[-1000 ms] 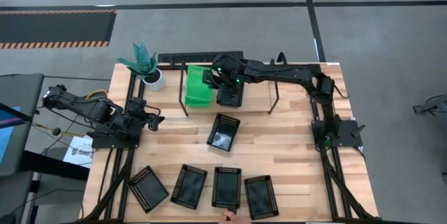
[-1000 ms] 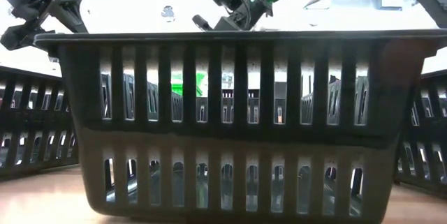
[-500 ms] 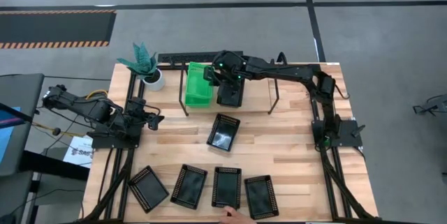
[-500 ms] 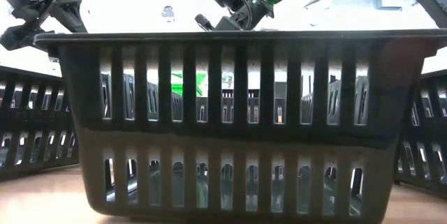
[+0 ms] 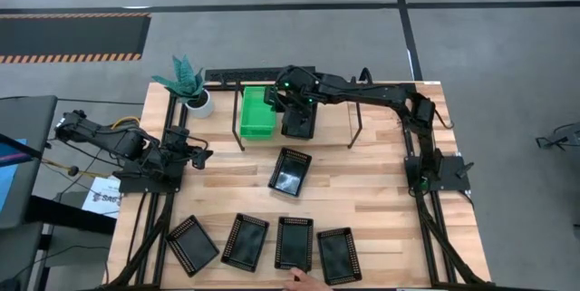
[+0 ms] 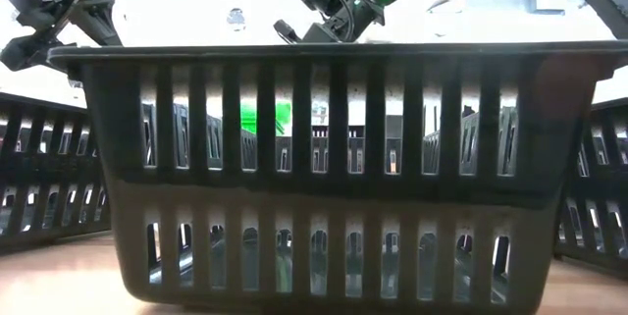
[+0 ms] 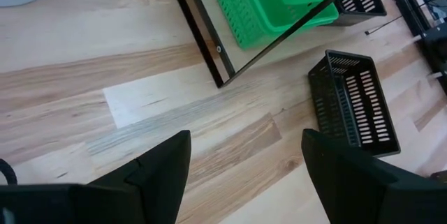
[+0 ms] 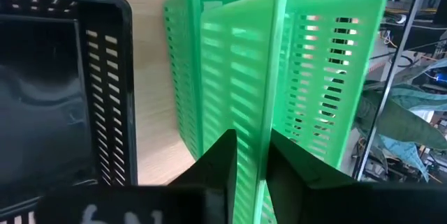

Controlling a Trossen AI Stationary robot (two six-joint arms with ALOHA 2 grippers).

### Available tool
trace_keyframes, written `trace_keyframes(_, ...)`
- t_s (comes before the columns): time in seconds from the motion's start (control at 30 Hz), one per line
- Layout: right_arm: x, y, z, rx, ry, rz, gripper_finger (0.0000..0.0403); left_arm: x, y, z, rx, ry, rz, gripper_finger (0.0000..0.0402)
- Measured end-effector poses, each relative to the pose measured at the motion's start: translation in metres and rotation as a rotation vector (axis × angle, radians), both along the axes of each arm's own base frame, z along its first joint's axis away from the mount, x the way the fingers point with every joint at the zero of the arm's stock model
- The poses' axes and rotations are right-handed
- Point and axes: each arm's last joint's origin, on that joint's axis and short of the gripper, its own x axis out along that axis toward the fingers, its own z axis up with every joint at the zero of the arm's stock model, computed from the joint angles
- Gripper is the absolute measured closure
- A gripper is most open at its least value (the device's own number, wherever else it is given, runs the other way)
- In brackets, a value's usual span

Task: Stack baskets on shelf by color
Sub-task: Stack the green bin on top of the green stacked bins on the shelf, then adjust the black bin on the shelf

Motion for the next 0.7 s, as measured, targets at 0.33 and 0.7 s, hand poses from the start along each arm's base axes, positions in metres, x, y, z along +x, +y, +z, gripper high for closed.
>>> trace_keyframes(0.33,0.001,0.000,0.000,-0.002,-0.007,0.000,0.0295,0.000,0.000,0.000,0.000,0.001,-0.001,0.0141)
trace_keyframes(0.7,0.016,-0.002,-0.015,-0.032,-0.059,-0.005,0.0295,0.000,0.000,0.000,-0.005,-0.003,0.005,0.0141)
